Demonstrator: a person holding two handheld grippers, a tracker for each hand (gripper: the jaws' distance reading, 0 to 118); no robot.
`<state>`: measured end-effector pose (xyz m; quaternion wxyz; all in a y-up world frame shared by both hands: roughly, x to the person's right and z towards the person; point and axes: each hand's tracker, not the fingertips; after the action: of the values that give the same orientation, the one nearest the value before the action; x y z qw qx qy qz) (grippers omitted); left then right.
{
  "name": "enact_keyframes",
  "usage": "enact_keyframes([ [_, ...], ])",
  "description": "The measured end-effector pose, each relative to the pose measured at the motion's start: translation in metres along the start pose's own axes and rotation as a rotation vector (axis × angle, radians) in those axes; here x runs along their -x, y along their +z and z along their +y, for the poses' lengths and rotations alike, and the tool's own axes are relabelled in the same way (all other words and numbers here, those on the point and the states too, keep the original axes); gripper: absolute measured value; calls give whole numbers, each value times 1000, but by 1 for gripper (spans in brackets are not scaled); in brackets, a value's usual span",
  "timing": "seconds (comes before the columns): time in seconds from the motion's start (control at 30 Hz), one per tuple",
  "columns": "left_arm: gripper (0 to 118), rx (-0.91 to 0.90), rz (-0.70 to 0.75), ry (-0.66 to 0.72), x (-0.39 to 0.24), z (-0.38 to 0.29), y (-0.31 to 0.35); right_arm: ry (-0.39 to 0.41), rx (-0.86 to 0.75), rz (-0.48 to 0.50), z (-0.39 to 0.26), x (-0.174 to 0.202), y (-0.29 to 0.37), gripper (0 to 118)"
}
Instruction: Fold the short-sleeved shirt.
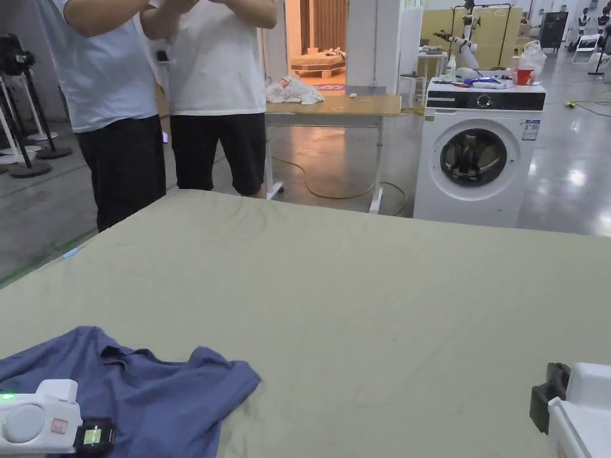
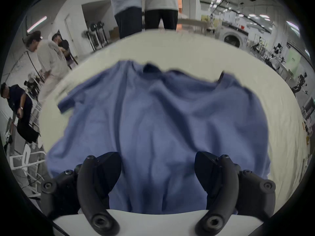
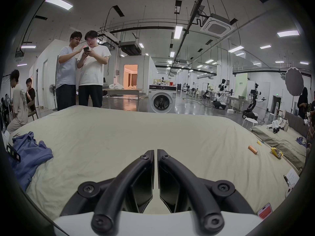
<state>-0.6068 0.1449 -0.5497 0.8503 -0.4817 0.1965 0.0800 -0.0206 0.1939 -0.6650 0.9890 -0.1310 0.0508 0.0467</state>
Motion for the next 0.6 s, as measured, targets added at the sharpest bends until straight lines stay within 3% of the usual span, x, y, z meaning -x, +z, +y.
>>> enact_keyframes([
  [0.03, 89, 33, -55, 16, 1, -5, -7, -1, 8, 2, -1, 1, 0, 3],
  [0.1, 87, -42, -29, 0, 0, -10, -6, 5, 18, 0, -4, 2, 0, 3],
  [0.13, 79, -45, -31, -24, -4, -10, -2, 12, 22, -3, -6, 3, 0, 3],
  [0.17, 68, -30, -27, -37, -8, -8, 0, 16, 25, -6, -7, 3, 0, 3],
  [0.23, 28, -67, -29, -66, -13, -7, 7, 16, 31, -7, -9, 4, -1, 3],
  [0.3, 0, -70, 49, -118, -18, -9, 7, 16, 38, -6, -11, 5, -2, 3],
  [0.6, 0, -243, 8, -54, -6, -7, 24, 41, 36, 3, -10, 13, 2, 3],
])
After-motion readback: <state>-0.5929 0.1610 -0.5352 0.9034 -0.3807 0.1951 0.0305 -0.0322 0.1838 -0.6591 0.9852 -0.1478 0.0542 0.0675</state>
